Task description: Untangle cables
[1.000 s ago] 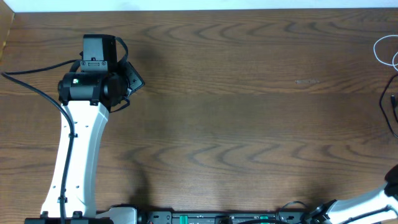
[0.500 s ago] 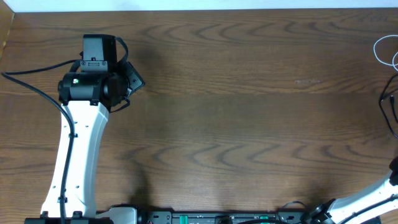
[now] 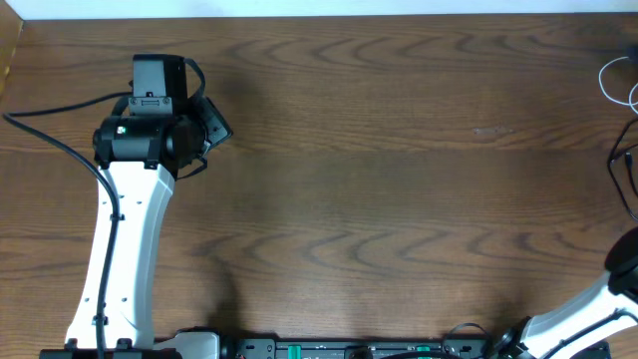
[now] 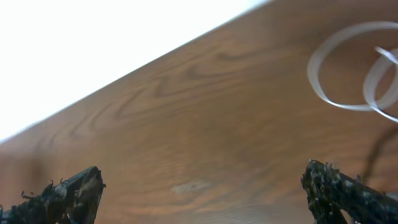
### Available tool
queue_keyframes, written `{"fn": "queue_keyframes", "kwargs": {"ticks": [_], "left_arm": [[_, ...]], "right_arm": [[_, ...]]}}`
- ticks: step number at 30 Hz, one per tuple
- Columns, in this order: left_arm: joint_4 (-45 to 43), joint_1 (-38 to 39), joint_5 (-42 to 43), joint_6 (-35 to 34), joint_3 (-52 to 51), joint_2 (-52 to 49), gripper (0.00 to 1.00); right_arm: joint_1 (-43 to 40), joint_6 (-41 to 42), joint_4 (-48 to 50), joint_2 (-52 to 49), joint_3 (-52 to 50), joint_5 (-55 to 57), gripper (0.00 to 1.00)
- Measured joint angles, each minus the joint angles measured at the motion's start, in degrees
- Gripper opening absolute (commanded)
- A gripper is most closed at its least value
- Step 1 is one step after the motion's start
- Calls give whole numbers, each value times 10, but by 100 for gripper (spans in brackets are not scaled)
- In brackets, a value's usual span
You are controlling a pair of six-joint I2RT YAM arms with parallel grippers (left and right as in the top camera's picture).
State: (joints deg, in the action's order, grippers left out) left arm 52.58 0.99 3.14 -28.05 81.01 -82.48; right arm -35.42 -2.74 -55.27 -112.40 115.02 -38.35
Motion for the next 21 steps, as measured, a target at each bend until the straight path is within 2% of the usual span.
{"fn": "queue_keyframes", "kwargs": {"ticks": [3, 5, 7, 8, 15, 21], "left_arm": [[-12, 0, 0, 16, 0, 0, 72], [-20, 0, 0, 23, 0, 0, 73], [-20, 0, 0, 30, 0, 0, 91], [-21, 0, 0, 31, 0, 0, 98], [-21, 0, 2, 31, 0, 0, 98], [-20, 0, 2, 31, 0, 0, 98]], "right_arm": [[43, -27, -15, 41, 0, 1, 99], [79, -39, -25, 74, 0, 12, 99], [116, -46, -33, 104, 0, 31, 98], [135, -49, -37, 118, 0, 41, 99], [254, -57, -95, 180, 0, 120, 99], [314, -58, -208, 199, 0, 144, 99]]}}
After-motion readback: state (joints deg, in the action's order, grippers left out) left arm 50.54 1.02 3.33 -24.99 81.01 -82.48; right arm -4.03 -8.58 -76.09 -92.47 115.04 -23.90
